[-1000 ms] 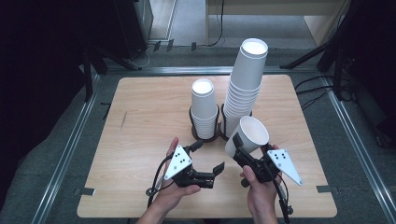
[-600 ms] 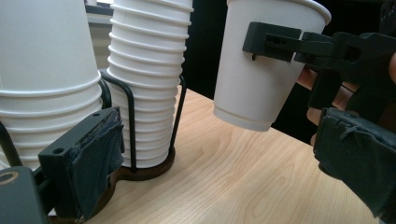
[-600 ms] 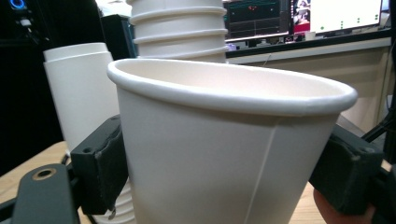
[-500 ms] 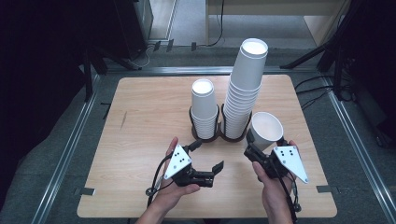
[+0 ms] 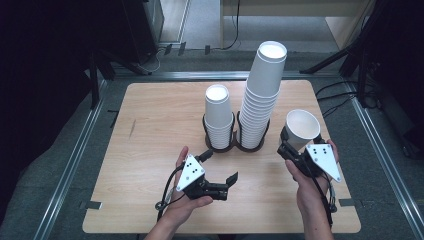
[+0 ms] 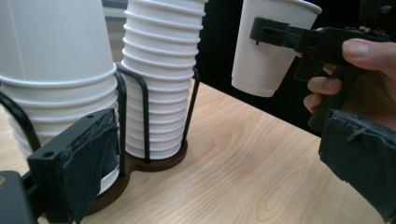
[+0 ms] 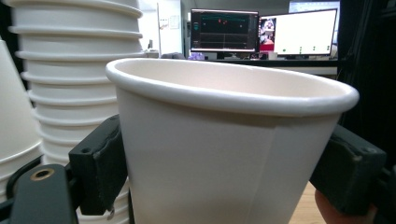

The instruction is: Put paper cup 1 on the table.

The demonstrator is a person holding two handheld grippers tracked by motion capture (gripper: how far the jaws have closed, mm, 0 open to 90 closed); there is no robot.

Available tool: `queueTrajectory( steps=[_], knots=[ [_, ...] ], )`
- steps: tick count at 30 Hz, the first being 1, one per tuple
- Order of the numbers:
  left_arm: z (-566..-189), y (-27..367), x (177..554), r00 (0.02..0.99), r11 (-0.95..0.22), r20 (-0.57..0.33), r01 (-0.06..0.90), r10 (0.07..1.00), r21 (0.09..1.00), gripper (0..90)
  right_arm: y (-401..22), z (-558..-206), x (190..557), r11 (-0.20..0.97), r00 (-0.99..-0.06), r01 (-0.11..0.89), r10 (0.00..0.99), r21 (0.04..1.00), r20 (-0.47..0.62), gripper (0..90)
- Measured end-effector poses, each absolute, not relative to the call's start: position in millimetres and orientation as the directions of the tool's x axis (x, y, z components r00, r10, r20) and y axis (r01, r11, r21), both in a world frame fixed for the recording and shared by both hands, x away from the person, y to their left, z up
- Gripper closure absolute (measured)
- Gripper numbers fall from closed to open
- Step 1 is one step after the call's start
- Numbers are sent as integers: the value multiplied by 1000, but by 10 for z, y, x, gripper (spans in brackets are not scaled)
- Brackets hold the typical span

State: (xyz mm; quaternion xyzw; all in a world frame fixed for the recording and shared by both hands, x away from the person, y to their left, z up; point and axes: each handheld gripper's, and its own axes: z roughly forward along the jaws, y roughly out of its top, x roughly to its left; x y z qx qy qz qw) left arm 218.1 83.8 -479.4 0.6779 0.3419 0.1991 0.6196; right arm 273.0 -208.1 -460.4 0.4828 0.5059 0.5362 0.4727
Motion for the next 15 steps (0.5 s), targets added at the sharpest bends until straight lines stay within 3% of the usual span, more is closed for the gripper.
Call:
queueTrajectory(
  steps=[15],
  knots=[
    [-4782,886,2209,672,-7,-185,272,717,962,0,-2322,-4714,3304,-30,-13,7,999,1000,30,142]
  ],
)
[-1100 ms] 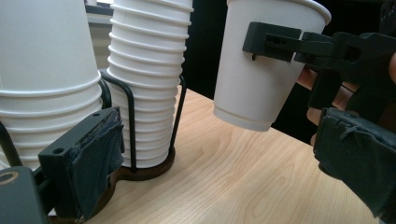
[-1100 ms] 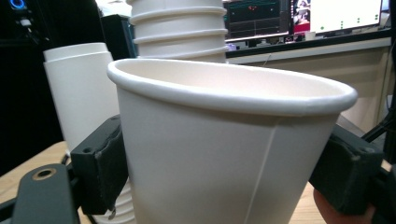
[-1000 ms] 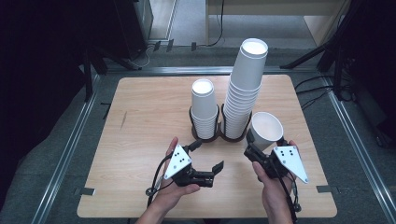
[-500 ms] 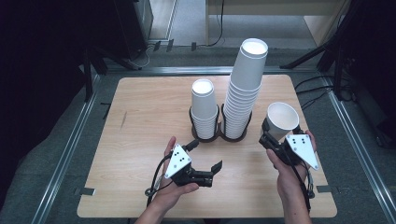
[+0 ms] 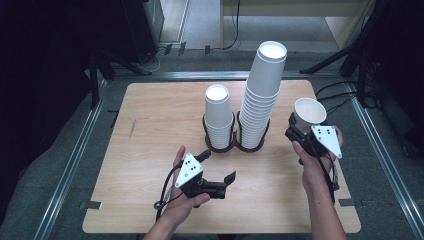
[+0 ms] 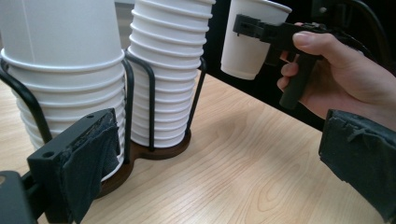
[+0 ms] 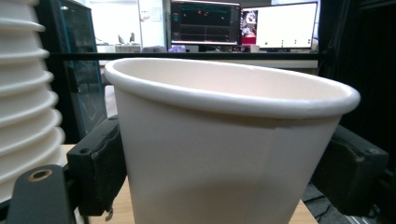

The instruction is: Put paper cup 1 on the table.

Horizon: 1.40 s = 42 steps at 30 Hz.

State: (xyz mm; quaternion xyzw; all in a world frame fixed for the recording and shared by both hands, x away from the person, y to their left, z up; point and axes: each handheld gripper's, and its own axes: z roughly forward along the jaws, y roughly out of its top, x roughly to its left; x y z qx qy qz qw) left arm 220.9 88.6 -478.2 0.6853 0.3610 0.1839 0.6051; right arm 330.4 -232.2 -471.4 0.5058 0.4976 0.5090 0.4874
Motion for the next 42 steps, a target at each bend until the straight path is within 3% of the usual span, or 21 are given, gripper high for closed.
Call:
queueTrajectory(
  steps=[10,17,42],
  knots=[
    [-4784,913,2221,666,-9,-193,287,721,958,0,-2403,-4900,3701,-21,27,35,999,999,20,140],
    [-4785,926,2235,663,-11,-203,304,721,953,0,-2408,-5085,3990,50,43,84,998,995,-54,140],
    [-4790,954,2238,642,-18,-197,313,741,950,0,-2433,-5388,4175,37,42,148,998,988,-44,131]
  ],
)
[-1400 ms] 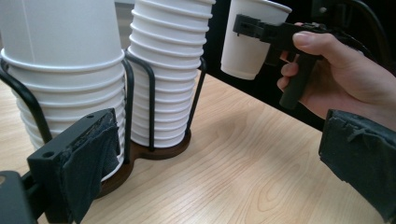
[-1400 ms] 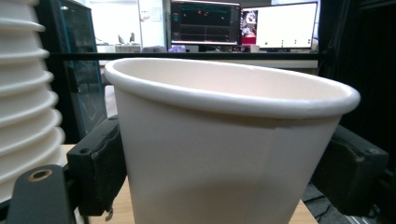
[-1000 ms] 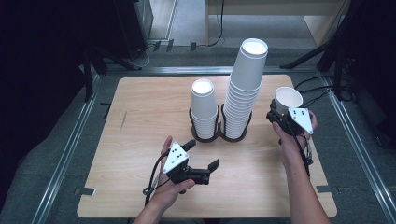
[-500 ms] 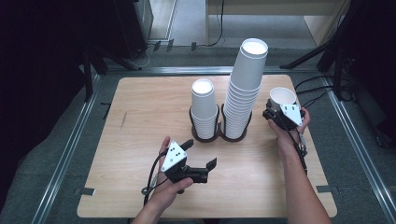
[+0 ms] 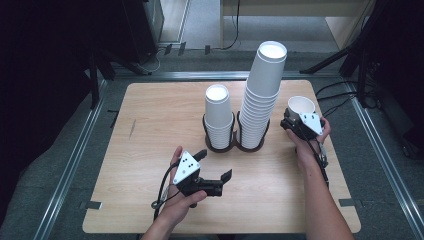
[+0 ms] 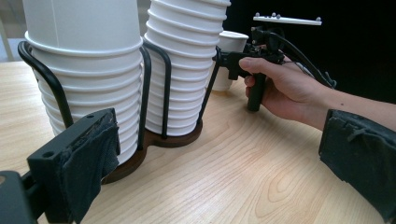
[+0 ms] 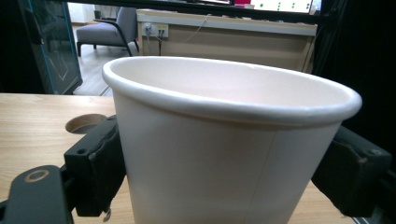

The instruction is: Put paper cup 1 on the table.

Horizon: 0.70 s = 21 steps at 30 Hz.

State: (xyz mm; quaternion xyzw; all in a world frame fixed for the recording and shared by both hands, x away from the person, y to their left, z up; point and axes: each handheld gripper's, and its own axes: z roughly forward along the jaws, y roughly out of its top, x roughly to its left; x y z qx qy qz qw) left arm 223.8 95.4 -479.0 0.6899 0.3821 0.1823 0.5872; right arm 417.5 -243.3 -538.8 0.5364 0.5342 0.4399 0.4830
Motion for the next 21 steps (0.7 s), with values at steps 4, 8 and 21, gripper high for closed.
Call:
queueTrajectory(
  steps=[4,8,21],
  knots=[
    [-4796,952,2241,642,-22,-195,314,741,949,0,-2458,-5420,4180,37,49,167,998,985,-46,130],
    [-4802,944,2241,642,-23,-198,318,741,948,0,-2463,-5420,4173,39,37,177,998,984,-46,128],
    [-4805,938,2240,642,-26,-197,320,741,947,0,-2528,-5389,4094,27,-37,215,999,976,-19,0]
  ],
)
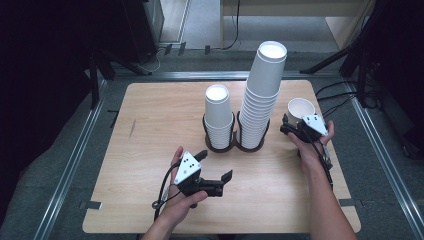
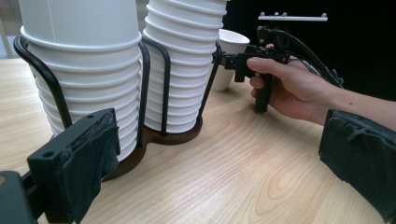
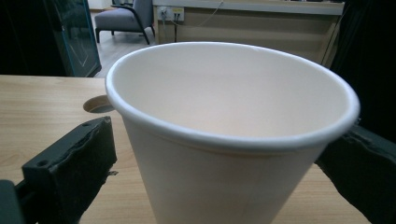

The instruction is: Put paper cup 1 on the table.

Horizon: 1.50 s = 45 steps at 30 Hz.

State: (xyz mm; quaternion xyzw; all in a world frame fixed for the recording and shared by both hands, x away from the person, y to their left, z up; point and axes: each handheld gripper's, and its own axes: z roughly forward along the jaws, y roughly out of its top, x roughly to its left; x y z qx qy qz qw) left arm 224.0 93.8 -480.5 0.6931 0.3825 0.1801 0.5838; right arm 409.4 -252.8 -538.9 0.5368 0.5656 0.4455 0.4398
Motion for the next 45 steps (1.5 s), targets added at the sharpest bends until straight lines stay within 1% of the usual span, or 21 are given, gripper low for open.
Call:
queueTrajectory(
  steps=[3,6,7,11,14,18,20,23,29,33,36,38,45],
  knots=[
    [-4810,939,2245,642,-26,-198,322,741,947,0,-2553,-5378,4051,22,-37,227,999,974,-14,0],
    [-4812,937,2253,641,-13,-218,336,736,942,0,-2586,-5352,3990,20,-48,225,999,974,-10,0],
    [-4810,937,2253,643,-7,-226,339,732,941,0,-2605,-5328,3930,-17,-62,218,998,976,32,0],
    [-4779,950,2255,645,27,-256,344,720,939,0,-2631,-5317,3824,-49,-71,215,995,976,65,0],
    [-4755,959,2260,635,36,-257,339,728,940,0,-2636,-5336,3734,-15,-82,217,996,976,34,0],
    [-4765,919,2284,627,20,-243,340,740,940,0,-2644,-5305,3615,-36,-95,214,994,976,58,0],
    [-4771,889,2301,624,16,-241,343,744,939,0,-2653,-5254,3549,-73,-112,207,989,976,97,0],
    [-4770,838,2339,625,12,-237,343,744,939,0,-2647,-5119,3427,-78,-129,207,986,975,106,0],
    [-4718,709,2431,620,3,-213,321,755,947,0,-2650,-4935,3313,-91,-145,197,982,976,121,0],
    [-4666,613,2525,598,-25,-164,294,784,955,0,-2641,-4756,3252,-89,-148,189,982,978,118,0],
    [-4607,563,2601,585,-18,-152,274,797,962,0,-2636,-4595,3220,-126,-175,205,971,971,163,0],
    [-4560,529,2646,584,-6,-157,267,796,964,0,-2620,-4481,3181,-114,-189,184,971,976,149,0],
    [-4434,376,2752,580,-17,-126,234,805,972,0,-2525,-4127,3066,-117,-228,128,963,985,144,0]
  ],
)
